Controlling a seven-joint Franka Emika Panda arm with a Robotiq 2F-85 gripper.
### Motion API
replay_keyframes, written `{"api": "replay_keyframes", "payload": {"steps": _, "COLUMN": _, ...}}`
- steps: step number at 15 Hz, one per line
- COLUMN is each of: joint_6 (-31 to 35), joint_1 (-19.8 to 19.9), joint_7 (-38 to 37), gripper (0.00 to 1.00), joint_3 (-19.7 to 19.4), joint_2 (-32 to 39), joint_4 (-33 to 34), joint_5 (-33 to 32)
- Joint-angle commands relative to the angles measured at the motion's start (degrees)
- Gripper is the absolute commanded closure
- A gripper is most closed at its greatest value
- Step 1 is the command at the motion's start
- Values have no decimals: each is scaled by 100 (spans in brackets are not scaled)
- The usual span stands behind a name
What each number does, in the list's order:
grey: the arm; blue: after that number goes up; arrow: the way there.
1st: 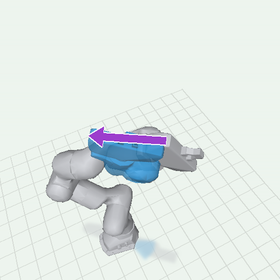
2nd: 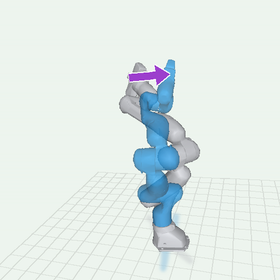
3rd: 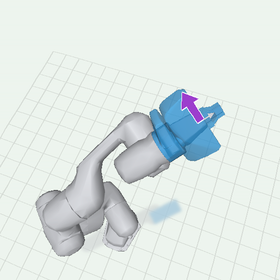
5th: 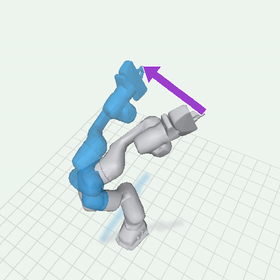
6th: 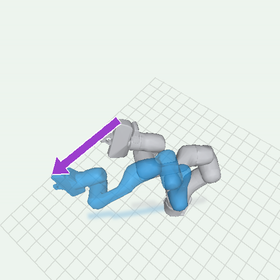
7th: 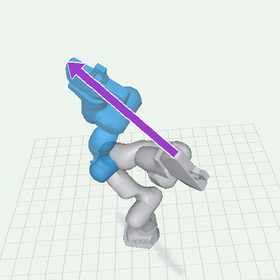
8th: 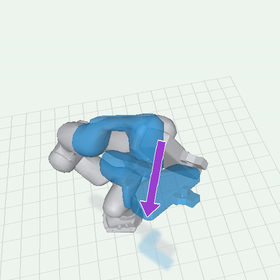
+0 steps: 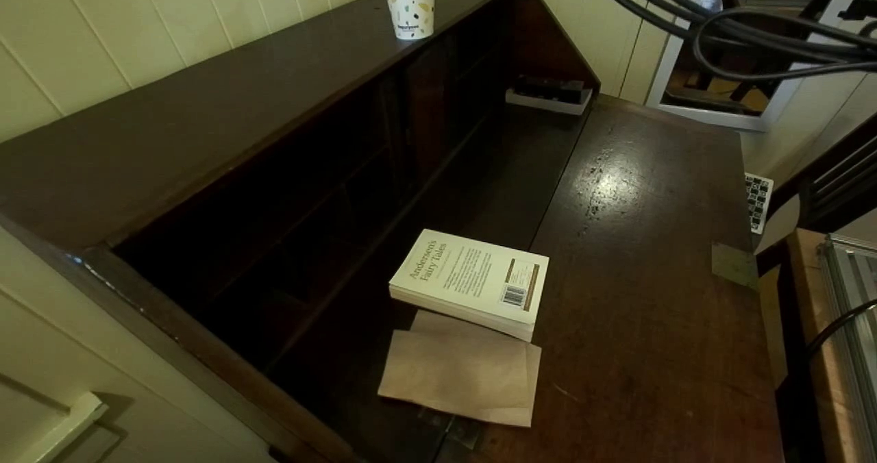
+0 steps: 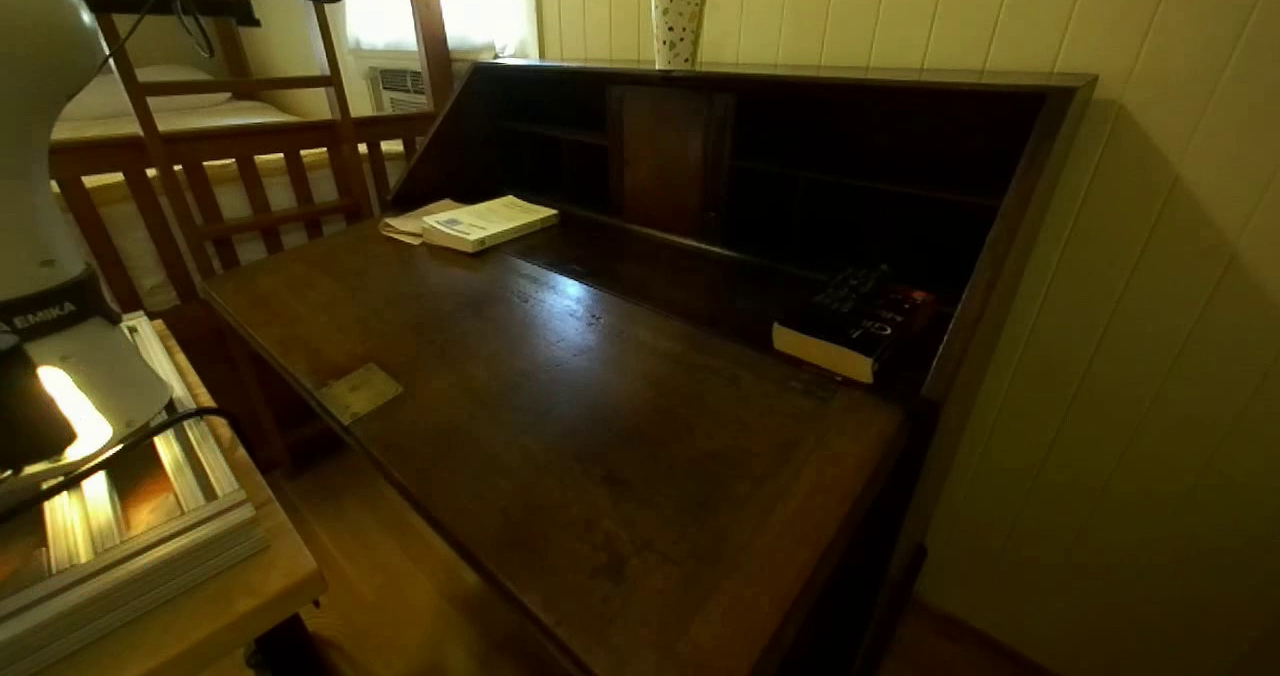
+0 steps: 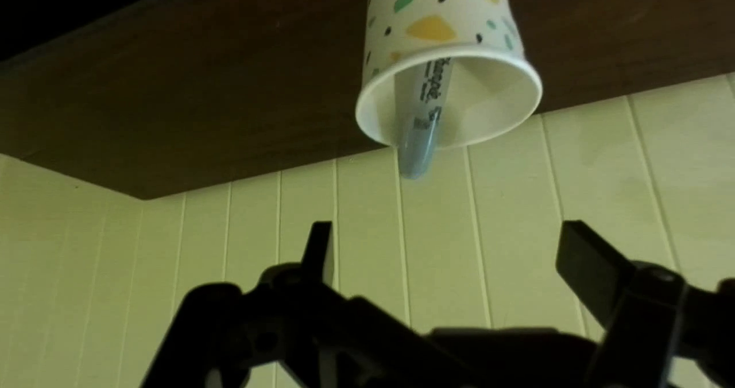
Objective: Put the sharpie into the cup
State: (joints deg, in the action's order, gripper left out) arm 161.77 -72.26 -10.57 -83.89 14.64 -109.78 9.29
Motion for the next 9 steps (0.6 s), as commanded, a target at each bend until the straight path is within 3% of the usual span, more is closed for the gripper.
{"api": "replay_keyframes", "payload": {"steps": 1, "joint_6": -660, "joint_1": -575, "joint_7": 158, "gripper": 0, "joint_3": -397, "joint_2": -504, "joint_4": 5, "joint_5": -85}}
{"api": "replay_keyframes", "payload": {"steps": 9, "joint_6": -1880, "joint_1": -1510, "joint_7": 237, "gripper": 0, "joint_3": -1348, "joint_2": -456, "joint_4": 165, "joint_5": 104}}
